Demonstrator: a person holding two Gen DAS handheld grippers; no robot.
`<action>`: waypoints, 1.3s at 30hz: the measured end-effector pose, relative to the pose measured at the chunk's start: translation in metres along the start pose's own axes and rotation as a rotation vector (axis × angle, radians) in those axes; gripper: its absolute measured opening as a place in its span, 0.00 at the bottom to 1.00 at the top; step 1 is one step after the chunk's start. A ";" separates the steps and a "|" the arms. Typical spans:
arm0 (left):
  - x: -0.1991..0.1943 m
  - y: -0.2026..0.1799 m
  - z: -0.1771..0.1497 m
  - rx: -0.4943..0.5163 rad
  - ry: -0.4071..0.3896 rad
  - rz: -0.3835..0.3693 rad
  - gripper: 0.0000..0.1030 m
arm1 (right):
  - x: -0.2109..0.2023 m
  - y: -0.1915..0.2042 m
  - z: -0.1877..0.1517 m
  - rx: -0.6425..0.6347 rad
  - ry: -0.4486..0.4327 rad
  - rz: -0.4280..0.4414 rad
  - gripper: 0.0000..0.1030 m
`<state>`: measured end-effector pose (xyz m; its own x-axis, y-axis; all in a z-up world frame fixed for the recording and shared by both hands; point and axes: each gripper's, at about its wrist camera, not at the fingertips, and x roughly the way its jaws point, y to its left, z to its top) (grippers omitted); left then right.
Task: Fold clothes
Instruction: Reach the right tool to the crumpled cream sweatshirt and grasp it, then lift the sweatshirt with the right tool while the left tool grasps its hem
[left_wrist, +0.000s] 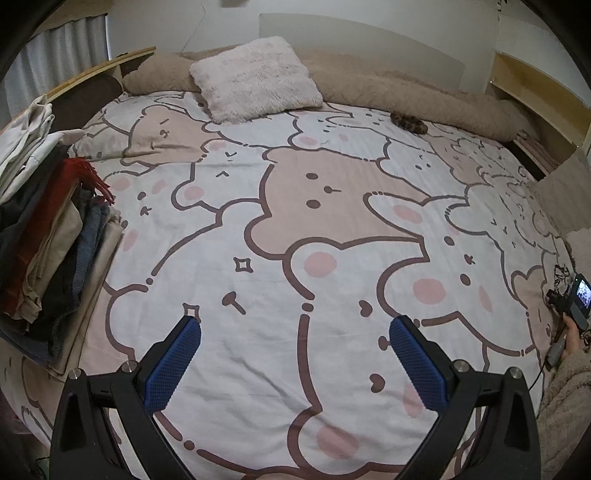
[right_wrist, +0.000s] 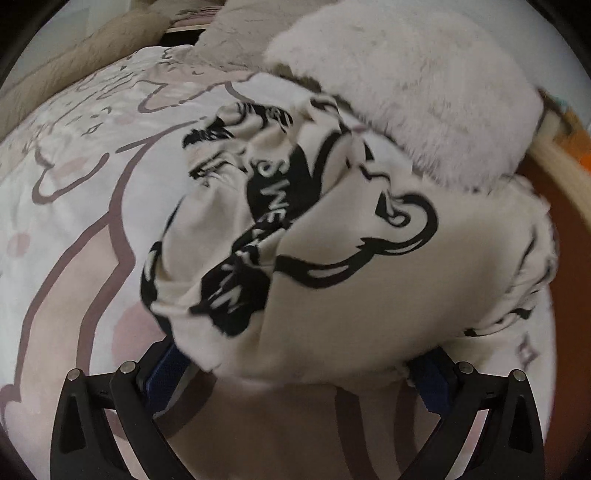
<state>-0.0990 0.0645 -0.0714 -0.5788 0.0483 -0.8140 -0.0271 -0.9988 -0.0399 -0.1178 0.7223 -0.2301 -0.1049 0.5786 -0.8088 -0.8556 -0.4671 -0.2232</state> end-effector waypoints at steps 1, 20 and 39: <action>0.000 -0.001 0.000 0.004 0.001 0.005 1.00 | 0.000 0.001 0.000 -0.003 0.001 -0.002 1.00; -0.060 0.038 -0.008 -0.023 -0.149 0.011 1.00 | -0.121 -0.010 0.041 0.077 -0.075 0.486 0.09; -0.109 0.085 -0.034 -0.102 -0.266 -0.011 1.00 | -0.466 0.078 -0.085 -0.514 0.007 1.726 0.07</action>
<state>-0.0105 -0.0255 -0.0054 -0.7727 0.0432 -0.6333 0.0403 -0.9923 -0.1168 -0.0927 0.3590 0.0834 -0.6117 -0.7364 -0.2890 0.4317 -0.6169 0.6581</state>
